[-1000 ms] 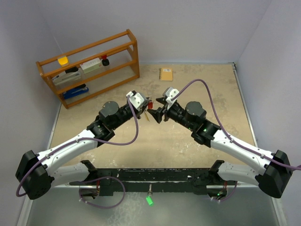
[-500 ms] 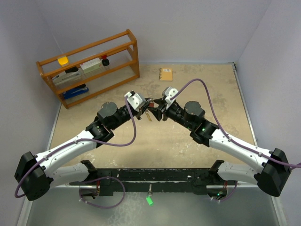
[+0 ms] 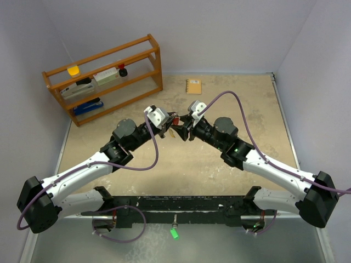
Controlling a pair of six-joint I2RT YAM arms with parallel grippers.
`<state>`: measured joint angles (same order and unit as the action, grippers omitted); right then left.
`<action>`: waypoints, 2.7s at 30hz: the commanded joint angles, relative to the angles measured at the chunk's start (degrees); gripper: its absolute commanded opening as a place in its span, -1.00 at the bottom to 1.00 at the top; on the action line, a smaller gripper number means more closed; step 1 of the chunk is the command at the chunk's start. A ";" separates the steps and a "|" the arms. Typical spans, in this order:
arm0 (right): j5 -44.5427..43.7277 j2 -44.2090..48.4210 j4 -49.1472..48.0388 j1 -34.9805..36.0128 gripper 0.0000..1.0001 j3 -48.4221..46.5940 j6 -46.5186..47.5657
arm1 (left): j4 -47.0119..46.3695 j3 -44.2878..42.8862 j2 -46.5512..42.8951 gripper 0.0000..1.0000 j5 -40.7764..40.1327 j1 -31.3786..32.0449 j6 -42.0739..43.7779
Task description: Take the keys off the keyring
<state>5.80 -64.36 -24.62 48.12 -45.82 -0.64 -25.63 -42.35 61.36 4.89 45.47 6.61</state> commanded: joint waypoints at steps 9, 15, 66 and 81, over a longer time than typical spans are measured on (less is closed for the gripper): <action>1.18 3.15 -0.47 0.32 0.02 -3.66 -0.02 | -4.48 -0.27 0.07 -1.00 -1.48 0.31 -0.70; 1.84 1.69 -1.05 0.32 0.02 -4.01 -0.43 | -4.94 -0.37 0.43 -1.00 -0.86 0.41 -0.93; -16.04 3.18 24.62 0.52 -1.00 -20.92 9.86 | -6.95 0.46 1.05 -0.18 0.30 0.58 -2.73; -15.19 3.45 25.29 0.93 -1.00 -22.03 9.83 | -20.02 2.17 3.45 0.11 3.38 0.54 -5.55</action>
<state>-9.47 -62.59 3.20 48.75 -64.97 8.60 -38.68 -40.36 64.07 6.44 45.89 2.31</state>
